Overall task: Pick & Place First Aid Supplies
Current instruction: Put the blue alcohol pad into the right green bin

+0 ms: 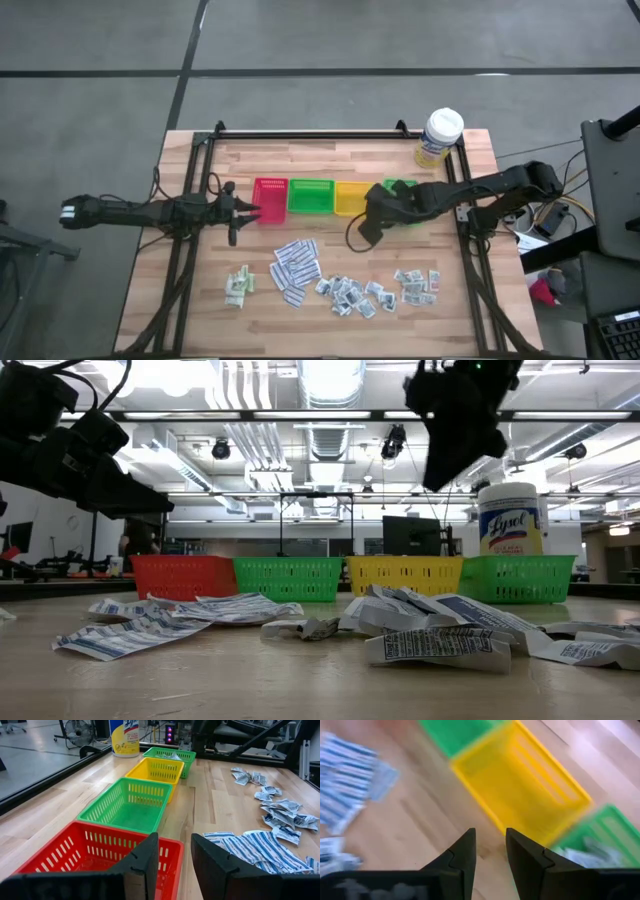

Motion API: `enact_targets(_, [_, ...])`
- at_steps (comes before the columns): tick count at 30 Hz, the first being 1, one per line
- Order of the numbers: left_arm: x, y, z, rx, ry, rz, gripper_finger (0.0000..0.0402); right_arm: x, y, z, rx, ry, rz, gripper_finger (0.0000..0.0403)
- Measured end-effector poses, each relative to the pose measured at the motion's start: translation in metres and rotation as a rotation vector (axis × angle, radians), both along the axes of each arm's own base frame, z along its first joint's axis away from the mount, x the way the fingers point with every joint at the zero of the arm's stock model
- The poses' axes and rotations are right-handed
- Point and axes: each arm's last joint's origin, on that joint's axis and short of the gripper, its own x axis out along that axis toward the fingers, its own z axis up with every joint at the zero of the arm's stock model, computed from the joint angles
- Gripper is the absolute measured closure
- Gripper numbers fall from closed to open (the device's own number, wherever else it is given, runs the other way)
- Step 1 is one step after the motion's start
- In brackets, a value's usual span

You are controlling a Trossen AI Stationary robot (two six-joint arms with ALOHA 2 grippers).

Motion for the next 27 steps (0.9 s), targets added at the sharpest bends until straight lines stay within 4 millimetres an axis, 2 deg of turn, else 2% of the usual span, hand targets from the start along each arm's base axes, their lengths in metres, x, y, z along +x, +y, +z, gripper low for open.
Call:
enact_targets(5, [0.000, 0.000, 0.000, 0.000, 0.000, 0.000, 0.0289, 0.006, 0.013, 0.002, -0.023, -0.071, 0.110, 0.0309])
enact_targets(27, [0.000, 0.000, 0.000, 0.001, 0.000, 0.000, 0.0289, 0.000, 0.047, -0.009, -0.035, -0.087, 0.259, 0.0313])
